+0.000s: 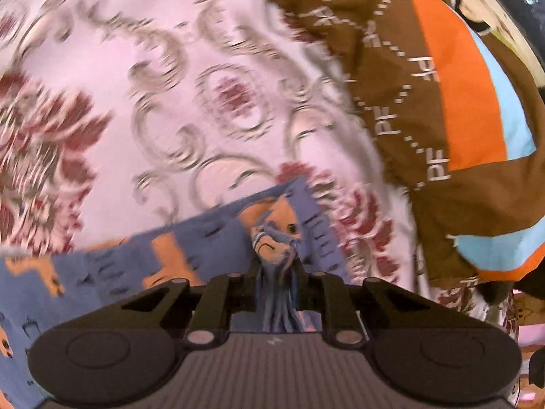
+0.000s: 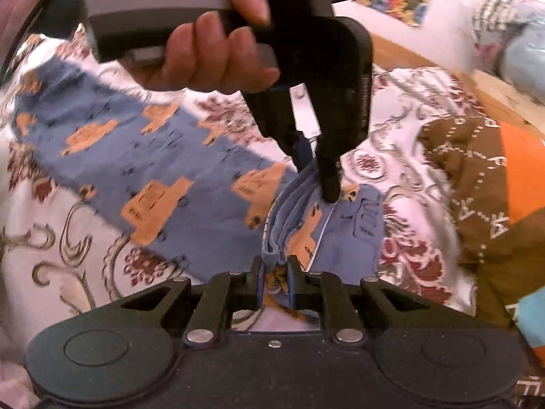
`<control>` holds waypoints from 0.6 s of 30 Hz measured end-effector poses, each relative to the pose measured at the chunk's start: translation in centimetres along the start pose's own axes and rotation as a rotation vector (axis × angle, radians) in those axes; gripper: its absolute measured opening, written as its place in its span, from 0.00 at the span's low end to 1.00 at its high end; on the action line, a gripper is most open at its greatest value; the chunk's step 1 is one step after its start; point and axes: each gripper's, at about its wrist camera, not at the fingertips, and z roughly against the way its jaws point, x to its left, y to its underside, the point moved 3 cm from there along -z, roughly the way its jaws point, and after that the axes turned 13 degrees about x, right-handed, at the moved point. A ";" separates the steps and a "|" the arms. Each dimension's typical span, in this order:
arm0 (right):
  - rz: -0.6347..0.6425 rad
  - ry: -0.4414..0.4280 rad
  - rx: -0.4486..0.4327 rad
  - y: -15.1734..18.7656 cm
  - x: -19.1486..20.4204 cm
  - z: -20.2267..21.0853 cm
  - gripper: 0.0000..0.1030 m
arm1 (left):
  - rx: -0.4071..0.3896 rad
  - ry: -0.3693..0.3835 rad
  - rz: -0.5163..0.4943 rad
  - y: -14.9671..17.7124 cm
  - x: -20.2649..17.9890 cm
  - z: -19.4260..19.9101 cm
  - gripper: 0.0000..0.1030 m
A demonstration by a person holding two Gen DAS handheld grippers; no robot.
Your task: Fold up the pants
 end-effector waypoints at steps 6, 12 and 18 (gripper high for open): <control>0.034 0.012 0.025 0.1 1.0 -1.2 0.14 | -0.109 0.154 0.037 2.0 3.5 -0.6 0.35; 0.053 0.026 0.033 0.3 1.5 -1.5 0.15 | -0.157 0.204 0.082 2.4 4.4 -0.9 0.37; 0.053 0.038 0.017 0.4 1.5 -0.9 0.15 | -0.182 0.187 0.082 3.0 4.5 -0.6 0.18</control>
